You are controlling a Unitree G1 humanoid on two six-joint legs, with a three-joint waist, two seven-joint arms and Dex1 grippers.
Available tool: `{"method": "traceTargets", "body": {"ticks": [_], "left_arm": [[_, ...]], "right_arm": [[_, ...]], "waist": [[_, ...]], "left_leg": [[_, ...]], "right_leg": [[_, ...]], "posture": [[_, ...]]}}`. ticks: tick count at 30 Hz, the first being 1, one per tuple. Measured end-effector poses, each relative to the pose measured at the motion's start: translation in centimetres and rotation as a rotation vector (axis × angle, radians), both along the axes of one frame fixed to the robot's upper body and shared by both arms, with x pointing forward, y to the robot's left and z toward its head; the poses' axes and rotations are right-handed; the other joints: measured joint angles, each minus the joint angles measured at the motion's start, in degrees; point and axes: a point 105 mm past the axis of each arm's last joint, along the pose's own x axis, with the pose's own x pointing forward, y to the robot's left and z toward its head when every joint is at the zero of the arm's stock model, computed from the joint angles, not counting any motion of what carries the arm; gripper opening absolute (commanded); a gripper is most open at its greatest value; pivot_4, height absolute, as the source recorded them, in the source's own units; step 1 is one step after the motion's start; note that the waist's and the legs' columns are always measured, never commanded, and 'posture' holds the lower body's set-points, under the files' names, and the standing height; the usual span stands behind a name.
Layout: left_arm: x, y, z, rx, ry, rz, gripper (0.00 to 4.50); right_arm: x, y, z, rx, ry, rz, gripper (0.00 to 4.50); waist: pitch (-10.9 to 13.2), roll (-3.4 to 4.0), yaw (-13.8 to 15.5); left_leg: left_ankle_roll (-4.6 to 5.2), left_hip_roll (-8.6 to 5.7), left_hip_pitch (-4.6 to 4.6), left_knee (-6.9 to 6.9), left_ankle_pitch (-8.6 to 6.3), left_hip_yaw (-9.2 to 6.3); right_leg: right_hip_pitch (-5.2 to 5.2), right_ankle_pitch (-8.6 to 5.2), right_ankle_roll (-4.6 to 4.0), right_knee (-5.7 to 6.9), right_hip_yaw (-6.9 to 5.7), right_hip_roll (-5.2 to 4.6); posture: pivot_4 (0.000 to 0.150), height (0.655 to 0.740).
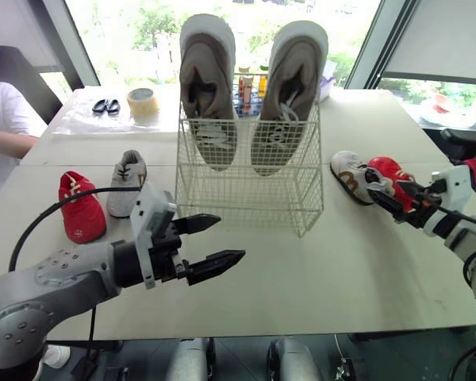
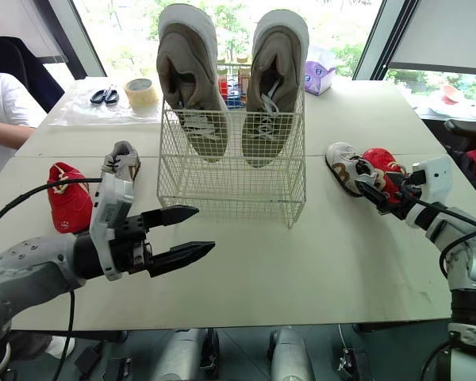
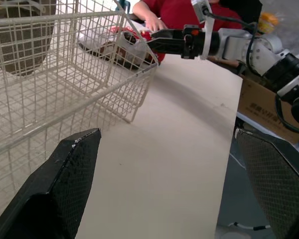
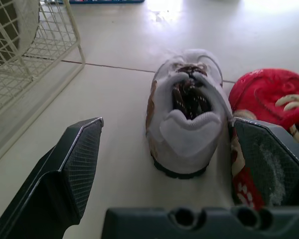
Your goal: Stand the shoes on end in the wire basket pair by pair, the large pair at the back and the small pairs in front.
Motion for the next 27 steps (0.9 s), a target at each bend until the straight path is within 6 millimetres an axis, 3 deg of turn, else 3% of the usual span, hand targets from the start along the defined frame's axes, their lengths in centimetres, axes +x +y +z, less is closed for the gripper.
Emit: {"method": "traceTargets", "body": {"ticks": [8, 14, 17, 23, 24, 27], "left_arm": [[0.3, 0.3, -0.2, 0.009, -0.013, 0.022, 4.44], [0.7, 0.2, -0.3, 0.030, -0.023, 0.016, 4.44], [0.8, -0.1, 0.5, 0.061, -0.065, -0.011, 4.50], [0.9, 0.0, 0.6, 0.073, -0.068, -0.016, 4.50], [1.0, 0.1, 0.6, 0.071, -0.066, -0.013, 4.50], [1.2, 0.1, 1.3, 0.034, -0.047, -0.029, 4.50]], "right_arm": [[1.7, 0.1, -2.3, 0.048, 0.010, -0.046, 4.50], [3.9, 0.0, -2.6, 0.082, -0.019, -0.085, 4.50], [5.0, 0.5, -3.6, 0.115, -0.016, -0.100, 3.59], [5.5, 0.6, -3.8, 0.064, -0.046, -0.097, 0.94], [5.6, 0.6, -3.7, 0.056, -0.051, -0.096, 0.68], [5.6, 0.7, -3.4, 0.043, -0.065, -0.093, 0.62]], "waist": [[0.01, 0.06, -0.02], [0.03, 0.10, -0.09], [0.03, 0.10, -0.07], [0.03, 0.12, -0.41], [0.03, 0.12, -0.45], [0.03, 0.12, -0.45]], "left_leg": [[0.00, 0.00, 0.00, 0.01, 0.00, 0.01], [0.00, 0.00, -0.02, 0.00, 0.00, 0.02], [0.00, -0.01, -0.03, 0.02, 0.00, 0.04], [-0.02, 0.00, -0.01, 0.02, 0.01, 0.02], [-0.02, 0.00, -0.01, 0.02, 0.01, 0.01], [-0.02, 0.01, -0.01, 0.03, 0.01, -0.01]], "right_leg": [[0.00, 0.00, 0.00, -0.01, 0.01, -0.01], [-0.03, 0.00, 0.00, 0.00, 0.01, 0.02], [-0.01, 0.00, 0.00, 0.00, 0.00, 0.02], [-0.01, 0.00, 0.01, 0.01, 0.01, 0.02], [0.00, 0.00, 0.01, 0.01, 0.01, 0.02], [-0.01, 0.00, 0.01, 0.02, 0.01, 0.01]], "posture": [[0.150, 0.6675], [0.150, 0.6675], [0.150, 0.6675], [0.150, 0.6675], [0.150, 0.6675], [0.150, 0.6675]]}}
